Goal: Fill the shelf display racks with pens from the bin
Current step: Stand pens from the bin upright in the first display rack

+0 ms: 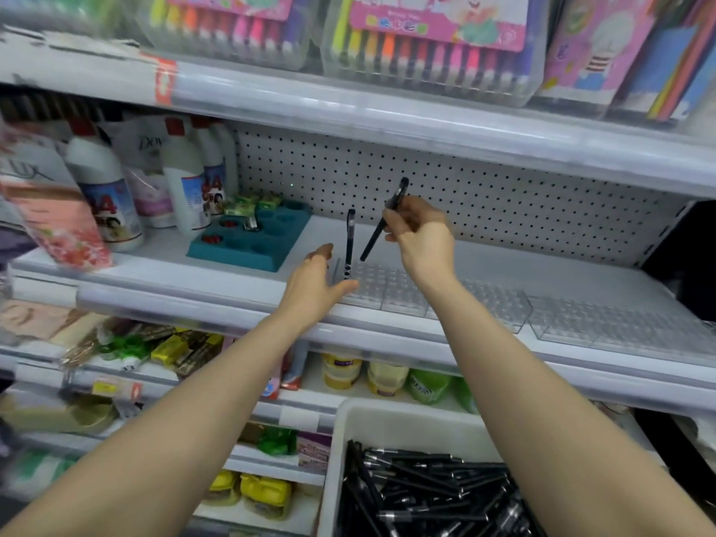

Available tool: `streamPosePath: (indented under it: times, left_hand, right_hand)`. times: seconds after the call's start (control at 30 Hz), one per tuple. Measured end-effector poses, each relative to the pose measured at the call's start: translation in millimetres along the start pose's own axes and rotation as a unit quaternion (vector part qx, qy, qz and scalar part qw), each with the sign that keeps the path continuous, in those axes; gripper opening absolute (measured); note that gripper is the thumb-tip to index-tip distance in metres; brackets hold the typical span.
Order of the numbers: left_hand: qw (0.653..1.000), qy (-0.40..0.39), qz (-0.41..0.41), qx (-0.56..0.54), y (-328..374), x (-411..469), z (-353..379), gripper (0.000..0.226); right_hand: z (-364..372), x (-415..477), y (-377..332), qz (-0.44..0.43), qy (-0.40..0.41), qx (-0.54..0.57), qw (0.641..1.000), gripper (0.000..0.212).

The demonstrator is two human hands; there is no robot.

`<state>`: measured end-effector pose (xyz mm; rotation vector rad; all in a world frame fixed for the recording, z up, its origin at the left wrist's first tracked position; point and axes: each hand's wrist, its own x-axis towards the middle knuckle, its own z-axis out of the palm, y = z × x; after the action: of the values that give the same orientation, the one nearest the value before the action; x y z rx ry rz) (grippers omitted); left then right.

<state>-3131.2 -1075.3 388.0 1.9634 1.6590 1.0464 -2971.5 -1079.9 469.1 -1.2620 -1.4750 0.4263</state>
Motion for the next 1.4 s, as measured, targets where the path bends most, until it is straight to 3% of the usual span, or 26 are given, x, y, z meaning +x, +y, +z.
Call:
streamPosePath:
  times: [0.27, 0.6, 0.73, 0.87, 1.03, 1.2, 1.27, 1.4]
  left_hand:
    - [0.999, -0.021, 0.033, -0.020, -9, 3, 1, 0.062]
    - [1.000, -0.014, 0.019, -0.005, -4, -3, 3, 0.066]
    - [0.999, 0.049, 0.016, 0.000, 3, -23, 2, 0.069]
    - [0.991, 0.119, 0.065, -0.015, 18, -58, 3, 0.044]
    - [0.989, 0.081, 0.120, 0.034, 27, -113, 31, 0.022]
    - [0.987, 0.014, 0.123, 0.106, 17, -159, 79, 0.029]
    - [0.984, -0.011, 0.120, 0.132, 12, -172, 93, 0.031]
    - [0.976, -0.026, 0.117, 0.181, 9, -179, 102, 0.041]
  right_hand:
    - [31, 6, 28, -0.022, -0.070, -0.131, 0.989, 0.013]
    - [35, -1, 38, 0.007, -0.080, -0.123, 0.989, 0.015]
    - [25, -8, 37, 0.017, -0.086, -0.111, 0.990, 0.027]
    - [3, -29, 37, 0.003, -0.071, -0.103, 0.992, 0.031]
    - [-31, -84, 49, -0.032, -0.064, -0.107, 0.992, 0.021]
    - [-64, -156, 82, -0.017, -0.075, -0.132, 0.988, 0.010]
    - [-75, -183, 94, 0.006, -0.107, -0.159, 0.981, 0.009]
    - [-81, -220, 116, 0.059, -0.244, -0.223, 0.942, 0.013]
